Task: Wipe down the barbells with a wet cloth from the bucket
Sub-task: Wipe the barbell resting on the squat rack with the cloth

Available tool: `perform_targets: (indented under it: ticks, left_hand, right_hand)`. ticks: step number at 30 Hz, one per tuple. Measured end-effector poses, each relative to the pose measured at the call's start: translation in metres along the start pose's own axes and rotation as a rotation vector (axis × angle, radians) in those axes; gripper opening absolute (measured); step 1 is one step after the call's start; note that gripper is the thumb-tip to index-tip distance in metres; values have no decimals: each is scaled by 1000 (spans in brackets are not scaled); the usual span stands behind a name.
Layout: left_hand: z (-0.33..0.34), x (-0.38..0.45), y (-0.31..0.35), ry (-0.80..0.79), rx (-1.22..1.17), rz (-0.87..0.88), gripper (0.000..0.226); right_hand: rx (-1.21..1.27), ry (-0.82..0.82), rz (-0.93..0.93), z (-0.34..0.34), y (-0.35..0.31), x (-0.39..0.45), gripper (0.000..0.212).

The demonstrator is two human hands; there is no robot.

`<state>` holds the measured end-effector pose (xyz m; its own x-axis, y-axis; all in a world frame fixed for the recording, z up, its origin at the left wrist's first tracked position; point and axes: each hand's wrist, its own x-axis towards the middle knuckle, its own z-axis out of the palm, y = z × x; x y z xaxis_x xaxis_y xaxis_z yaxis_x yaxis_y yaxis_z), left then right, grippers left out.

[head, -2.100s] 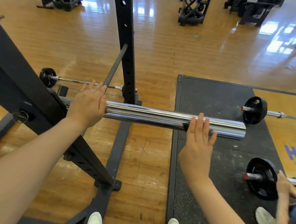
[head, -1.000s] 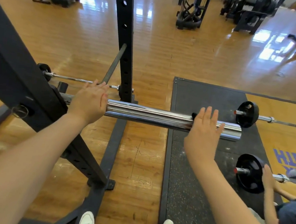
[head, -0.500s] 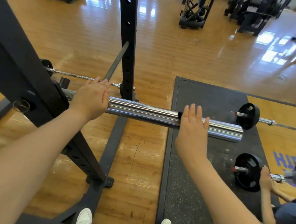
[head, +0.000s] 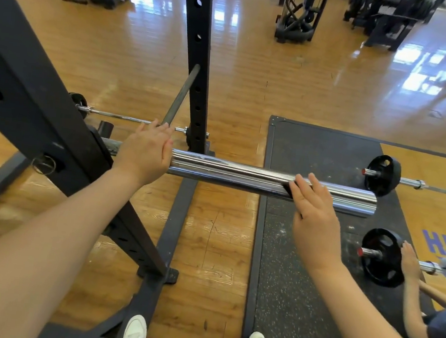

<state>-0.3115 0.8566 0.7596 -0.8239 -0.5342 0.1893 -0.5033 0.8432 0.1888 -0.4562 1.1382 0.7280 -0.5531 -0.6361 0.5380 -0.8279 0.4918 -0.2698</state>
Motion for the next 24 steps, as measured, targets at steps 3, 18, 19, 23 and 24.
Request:
perform_targets:
  ticks: [3,18,19,23,24]
  left_hand:
    - [0,0,0,22,-17,2,62]
    - [8,-39,-17,17,182,147,79]
    - [11,-41,-17,13,163,133,80]
    - [15,-36,-4,56,15,32,75]
    - [16,-36,-3,67,19,28,71]
  right_hand:
    - [15,-48,165,-7,4,-3,51]
    - [-51,-115,313,2,-17,8,60]
    - [-49,-111,301,5,-24,11,59]
    - [-61,-109,150,16,-40,13,63]
    - [-69,-124,140,15,-37,11,65]
